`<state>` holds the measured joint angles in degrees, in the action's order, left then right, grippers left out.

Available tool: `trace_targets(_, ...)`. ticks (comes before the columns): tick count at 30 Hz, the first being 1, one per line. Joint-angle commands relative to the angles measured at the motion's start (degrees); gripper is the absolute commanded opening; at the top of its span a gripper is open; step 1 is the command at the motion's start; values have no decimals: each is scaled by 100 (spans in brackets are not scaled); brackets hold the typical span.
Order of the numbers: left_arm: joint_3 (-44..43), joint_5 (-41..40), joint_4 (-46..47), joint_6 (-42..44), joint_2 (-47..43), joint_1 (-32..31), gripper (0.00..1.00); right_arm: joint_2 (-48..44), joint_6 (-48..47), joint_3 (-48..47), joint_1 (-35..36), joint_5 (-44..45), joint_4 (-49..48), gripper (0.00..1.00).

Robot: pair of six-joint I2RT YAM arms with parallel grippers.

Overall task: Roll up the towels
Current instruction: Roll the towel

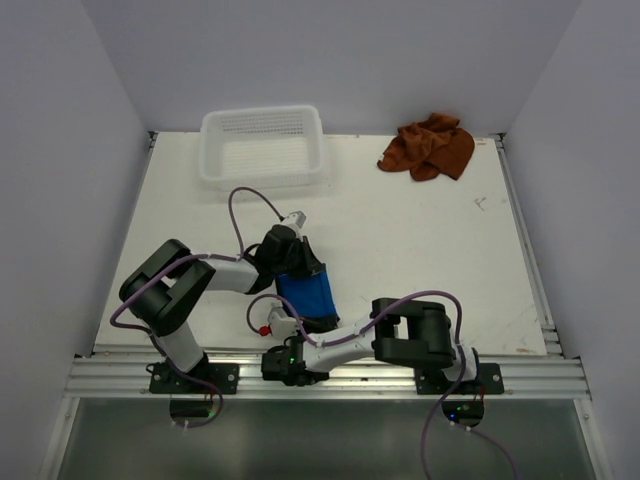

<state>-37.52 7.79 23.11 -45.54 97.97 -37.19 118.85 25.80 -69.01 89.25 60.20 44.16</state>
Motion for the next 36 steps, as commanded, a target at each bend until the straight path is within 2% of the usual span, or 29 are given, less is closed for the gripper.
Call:
trace_targets(1,122,-981,255,133,134,309,0,7,39,-200,251,-562,101,4)
trace_targets(10,271,-990,387,133,231,309,0,340,-198,-323,259,-738,101,8)
trace_targets(16,403,-920,624,142,240,300,0,16,-172,-183,259,-852,-153,15)
trace_targets(23,579,-806,835,238,266,300,0,-924,-137,203,216,-1291,-698,31)
trace_targets(32,790,-841,941,238,178,309,0,-2435,118,1133,-74,-1766,-1427,31)
trace_targets(36,834,-841,993,230,213,300,0,-3489,319,1750,-643,-2144,-1858,29)
